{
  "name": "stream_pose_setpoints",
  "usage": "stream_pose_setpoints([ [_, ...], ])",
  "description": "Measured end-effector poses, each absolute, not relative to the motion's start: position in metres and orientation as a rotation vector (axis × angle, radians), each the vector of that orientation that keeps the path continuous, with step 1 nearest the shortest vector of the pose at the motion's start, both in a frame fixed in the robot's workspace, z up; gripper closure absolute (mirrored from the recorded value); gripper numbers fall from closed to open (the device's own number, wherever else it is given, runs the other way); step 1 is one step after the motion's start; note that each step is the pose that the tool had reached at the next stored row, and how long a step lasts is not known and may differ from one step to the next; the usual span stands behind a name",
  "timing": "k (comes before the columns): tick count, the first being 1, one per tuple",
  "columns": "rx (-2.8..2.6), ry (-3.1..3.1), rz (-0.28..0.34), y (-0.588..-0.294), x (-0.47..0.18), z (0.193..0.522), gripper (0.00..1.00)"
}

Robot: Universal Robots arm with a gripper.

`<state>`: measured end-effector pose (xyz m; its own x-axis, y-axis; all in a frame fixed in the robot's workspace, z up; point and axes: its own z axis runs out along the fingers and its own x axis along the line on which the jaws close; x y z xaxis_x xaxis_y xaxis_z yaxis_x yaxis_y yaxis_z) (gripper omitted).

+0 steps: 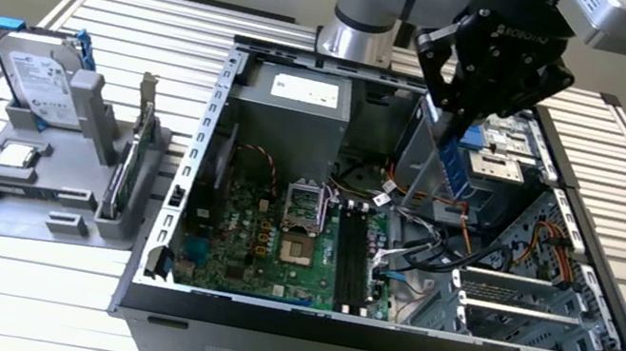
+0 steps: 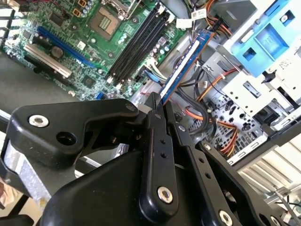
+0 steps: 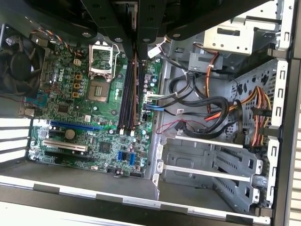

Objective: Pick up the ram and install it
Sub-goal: 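Insert the ram into the slot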

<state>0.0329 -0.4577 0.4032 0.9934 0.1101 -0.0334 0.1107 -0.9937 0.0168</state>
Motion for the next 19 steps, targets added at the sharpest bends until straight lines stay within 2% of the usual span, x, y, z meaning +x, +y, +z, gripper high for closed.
stream_pose_setpoints([
  [19,3.119,0.160,-0.051,-0.458,0.033,0.389,1.00],
])
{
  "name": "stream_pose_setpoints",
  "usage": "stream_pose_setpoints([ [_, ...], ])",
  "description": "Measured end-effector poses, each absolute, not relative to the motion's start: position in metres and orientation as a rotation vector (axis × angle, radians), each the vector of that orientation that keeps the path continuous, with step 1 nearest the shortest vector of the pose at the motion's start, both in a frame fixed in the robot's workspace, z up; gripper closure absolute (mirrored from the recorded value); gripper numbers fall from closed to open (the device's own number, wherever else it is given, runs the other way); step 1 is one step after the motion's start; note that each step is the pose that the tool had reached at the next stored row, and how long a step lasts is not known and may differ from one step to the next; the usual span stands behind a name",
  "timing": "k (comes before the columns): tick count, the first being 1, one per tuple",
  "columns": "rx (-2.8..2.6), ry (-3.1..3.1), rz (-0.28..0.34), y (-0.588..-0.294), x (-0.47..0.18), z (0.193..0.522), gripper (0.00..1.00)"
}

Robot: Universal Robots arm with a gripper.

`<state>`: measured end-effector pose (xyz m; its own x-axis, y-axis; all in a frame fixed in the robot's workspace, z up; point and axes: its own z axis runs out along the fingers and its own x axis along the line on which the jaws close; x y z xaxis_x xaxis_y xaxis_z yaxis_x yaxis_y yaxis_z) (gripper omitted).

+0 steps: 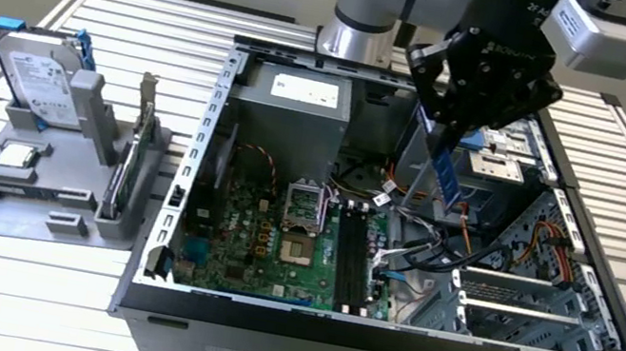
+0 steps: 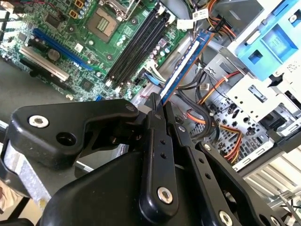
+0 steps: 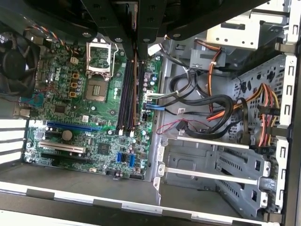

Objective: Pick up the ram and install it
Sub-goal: 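Insert the ram into the slot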

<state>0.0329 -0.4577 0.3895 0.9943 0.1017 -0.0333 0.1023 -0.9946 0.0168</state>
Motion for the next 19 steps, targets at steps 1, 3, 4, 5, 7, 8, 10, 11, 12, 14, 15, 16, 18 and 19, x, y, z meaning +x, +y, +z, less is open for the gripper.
stream_pose_setpoints([
  [1,3.119,0.159,-0.051,-0.4577,0.0328,0.3888,1.00],
  [3,3.119,0.157,-0.051,-0.4577,0.0329,0.3872,1.00],
  [4,3.119,0.156,-0.051,-0.4577,0.0328,0.3866,1.00],
  [5,3.119,0.155,-0.051,-0.4577,0.0329,0.3860,1.00],
  [7,3.119,0.153,-0.051,-0.4577,0.0329,0.3849,1.00],
  [8,3.119,0.152,-0.051,-0.4577,0.0328,0.3843,1.00],
  [10,3.119,0.151,-0.051,-0.4578,0.0329,0.3840,1.00],
  [11,3.119,0.151,-0.051,-0.4578,0.0329,0.3840,1.00],
  [12,3.119,0.151,-0.051,-0.4577,0.0329,0.3840,1.00],
  [14,3.119,0.150,-0.051,-0.4577,0.0329,0.3839,1.00],
  [15,3.119,0.150,-0.051,-0.4577,0.0329,0.3838,1.00],
  [16,3.119,0.150,-0.051,-0.4577,0.0329,0.3835,1.00],
  [18,3.118,0.150,-0.051,-0.4577,0.0329,0.3831,1.00],
  [19,3.118,0.150,-0.051,-0.4577,0.0329,0.3826,1.00],
])
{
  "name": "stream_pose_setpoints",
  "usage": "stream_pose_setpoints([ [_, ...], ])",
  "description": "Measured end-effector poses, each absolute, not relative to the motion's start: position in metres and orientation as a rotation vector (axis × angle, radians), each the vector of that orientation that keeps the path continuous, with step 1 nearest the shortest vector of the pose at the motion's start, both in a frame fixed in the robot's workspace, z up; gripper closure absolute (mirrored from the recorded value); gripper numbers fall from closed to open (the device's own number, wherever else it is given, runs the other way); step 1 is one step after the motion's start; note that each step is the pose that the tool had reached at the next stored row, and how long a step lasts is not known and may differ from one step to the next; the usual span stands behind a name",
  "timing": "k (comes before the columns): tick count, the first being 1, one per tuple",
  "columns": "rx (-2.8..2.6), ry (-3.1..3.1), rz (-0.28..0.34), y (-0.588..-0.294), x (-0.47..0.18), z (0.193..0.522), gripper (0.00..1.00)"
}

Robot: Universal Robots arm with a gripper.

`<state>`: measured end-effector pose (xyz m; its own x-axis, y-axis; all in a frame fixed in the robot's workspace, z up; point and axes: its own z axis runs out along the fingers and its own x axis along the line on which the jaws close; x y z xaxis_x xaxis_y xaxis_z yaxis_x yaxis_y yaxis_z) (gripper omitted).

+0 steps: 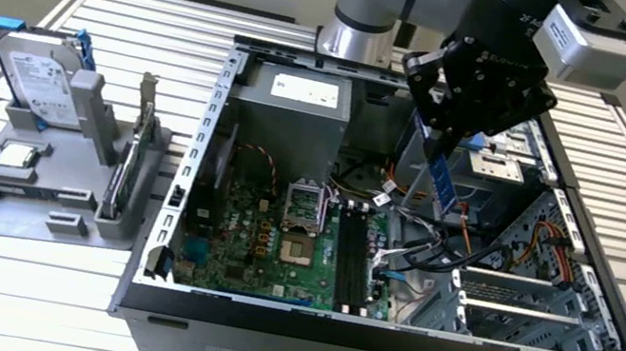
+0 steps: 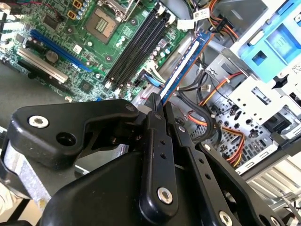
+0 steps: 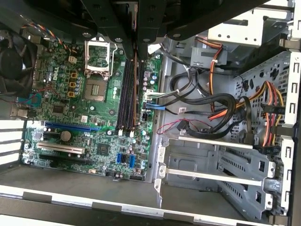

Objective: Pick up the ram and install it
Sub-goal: 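Insert the ram into the slot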

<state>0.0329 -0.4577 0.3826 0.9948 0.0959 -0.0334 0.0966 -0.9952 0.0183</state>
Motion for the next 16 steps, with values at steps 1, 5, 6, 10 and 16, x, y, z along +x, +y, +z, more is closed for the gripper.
stream_pose_setpoints([
  [1,3.117,0.150,-0.051,-0.4577,0.0329,0.3821,1.00],
  [5,3.116,0.150,-0.051,-0.4577,0.0329,0.3806,1.00],
  [6,3.115,0.150,-0.051,-0.4577,0.0329,0.3802,1.00],
  [10,3.112,0.150,-0.051,-0.4577,0.0329,0.3787,1.00],
  [16,3.103,0.149,-0.052,-0.4574,0.0329,0.3762,1.00],
])
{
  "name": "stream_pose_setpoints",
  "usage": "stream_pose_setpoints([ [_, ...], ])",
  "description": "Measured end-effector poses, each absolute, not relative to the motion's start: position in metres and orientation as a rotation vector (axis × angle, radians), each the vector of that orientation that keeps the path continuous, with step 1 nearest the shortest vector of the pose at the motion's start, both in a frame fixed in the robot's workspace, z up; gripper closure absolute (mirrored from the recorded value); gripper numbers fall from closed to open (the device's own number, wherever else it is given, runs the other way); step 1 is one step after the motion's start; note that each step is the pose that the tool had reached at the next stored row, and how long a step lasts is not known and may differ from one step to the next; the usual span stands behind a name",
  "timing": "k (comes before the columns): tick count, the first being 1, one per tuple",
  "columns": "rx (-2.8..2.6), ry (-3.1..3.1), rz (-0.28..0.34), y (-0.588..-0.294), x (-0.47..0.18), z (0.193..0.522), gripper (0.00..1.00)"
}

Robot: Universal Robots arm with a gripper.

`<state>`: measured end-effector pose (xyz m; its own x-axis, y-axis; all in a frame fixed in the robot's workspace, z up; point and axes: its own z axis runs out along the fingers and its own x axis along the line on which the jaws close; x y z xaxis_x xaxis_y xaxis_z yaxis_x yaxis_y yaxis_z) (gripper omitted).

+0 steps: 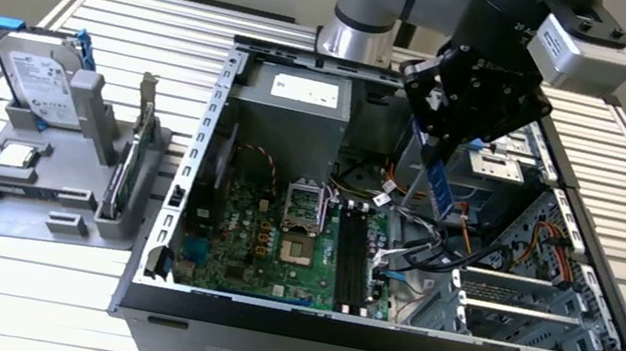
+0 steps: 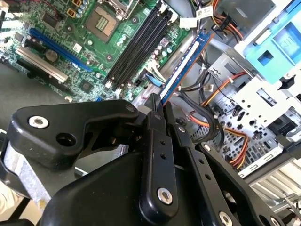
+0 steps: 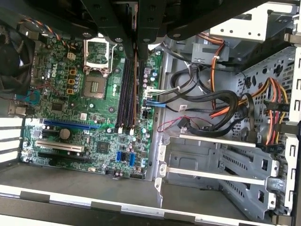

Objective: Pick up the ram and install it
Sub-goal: 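Insert the ram into the slot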

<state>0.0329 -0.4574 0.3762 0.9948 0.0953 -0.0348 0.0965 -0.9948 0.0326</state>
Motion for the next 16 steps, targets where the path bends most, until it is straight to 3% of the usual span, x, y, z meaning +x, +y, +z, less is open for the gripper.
stream_pose_setpoints([
  [16,3.079,0.148,-0.053,-0.4569,0.0329,0.3696,1.00],
])
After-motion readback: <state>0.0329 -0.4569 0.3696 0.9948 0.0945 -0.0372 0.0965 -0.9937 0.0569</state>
